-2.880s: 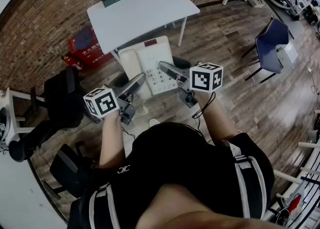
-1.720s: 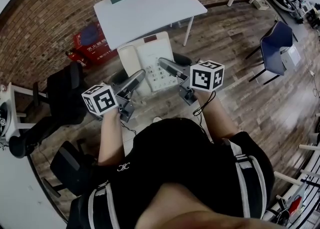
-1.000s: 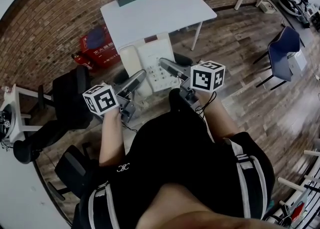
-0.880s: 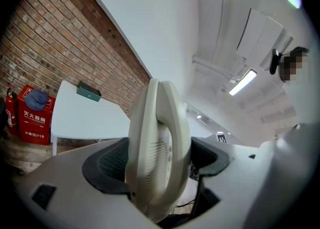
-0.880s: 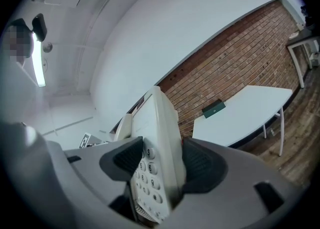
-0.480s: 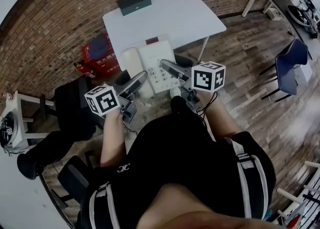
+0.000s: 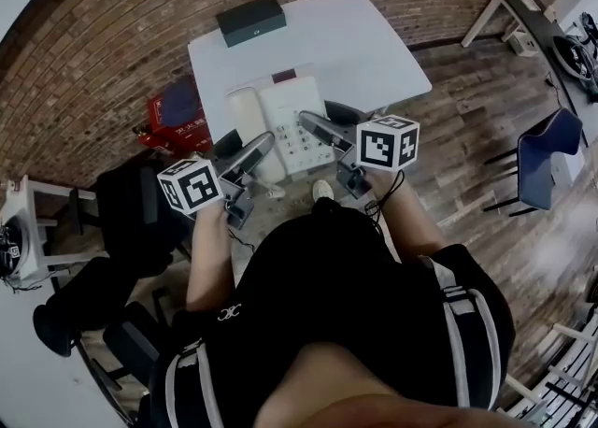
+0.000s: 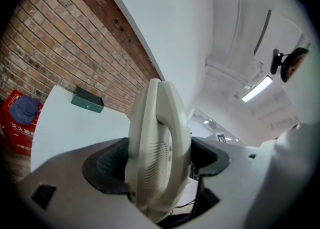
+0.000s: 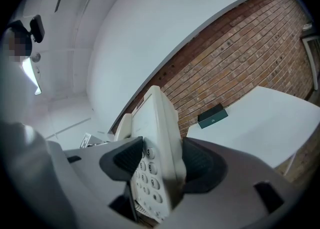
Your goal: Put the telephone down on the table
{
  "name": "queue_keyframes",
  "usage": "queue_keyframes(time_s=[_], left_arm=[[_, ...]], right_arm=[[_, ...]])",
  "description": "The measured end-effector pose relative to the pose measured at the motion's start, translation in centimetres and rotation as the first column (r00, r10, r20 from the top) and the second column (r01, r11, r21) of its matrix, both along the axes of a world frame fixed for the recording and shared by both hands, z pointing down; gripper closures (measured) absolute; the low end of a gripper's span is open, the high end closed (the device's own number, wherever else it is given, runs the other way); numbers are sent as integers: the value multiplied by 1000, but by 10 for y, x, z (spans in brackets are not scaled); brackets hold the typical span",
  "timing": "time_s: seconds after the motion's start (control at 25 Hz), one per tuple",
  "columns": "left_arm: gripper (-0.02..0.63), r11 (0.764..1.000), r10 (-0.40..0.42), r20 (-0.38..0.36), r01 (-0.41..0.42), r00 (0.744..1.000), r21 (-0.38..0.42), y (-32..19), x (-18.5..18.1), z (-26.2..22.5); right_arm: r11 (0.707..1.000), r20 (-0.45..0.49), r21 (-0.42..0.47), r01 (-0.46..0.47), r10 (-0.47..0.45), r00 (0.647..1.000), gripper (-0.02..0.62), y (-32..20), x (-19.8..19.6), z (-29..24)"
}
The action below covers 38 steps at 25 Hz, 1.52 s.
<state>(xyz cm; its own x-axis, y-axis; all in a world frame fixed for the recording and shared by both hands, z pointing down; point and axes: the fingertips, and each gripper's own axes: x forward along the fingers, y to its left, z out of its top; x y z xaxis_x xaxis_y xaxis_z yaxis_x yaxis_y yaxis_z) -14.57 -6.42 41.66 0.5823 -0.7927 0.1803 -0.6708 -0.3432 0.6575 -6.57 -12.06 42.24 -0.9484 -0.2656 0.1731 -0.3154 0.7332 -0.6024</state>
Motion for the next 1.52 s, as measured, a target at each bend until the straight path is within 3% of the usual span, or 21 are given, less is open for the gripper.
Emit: queue_keyframes(time_s=[0.68,1.16,1.52], left_arm=[[230,993,-56,-35,52,998,-103,-178,-6,28],[230,966,-65,-101,37,993,-257,-236,-37,96],[230,935,-70,-179,2,981,-355,-277,-66,155]], right_arm=[[993,-46,-106,61,-66,997,379,-181,-9,32],[972,-122,-220,85,-114,986,379,-242,-44,99],[954,-189,-299,27,-87,978,379,-282,-69,156]])
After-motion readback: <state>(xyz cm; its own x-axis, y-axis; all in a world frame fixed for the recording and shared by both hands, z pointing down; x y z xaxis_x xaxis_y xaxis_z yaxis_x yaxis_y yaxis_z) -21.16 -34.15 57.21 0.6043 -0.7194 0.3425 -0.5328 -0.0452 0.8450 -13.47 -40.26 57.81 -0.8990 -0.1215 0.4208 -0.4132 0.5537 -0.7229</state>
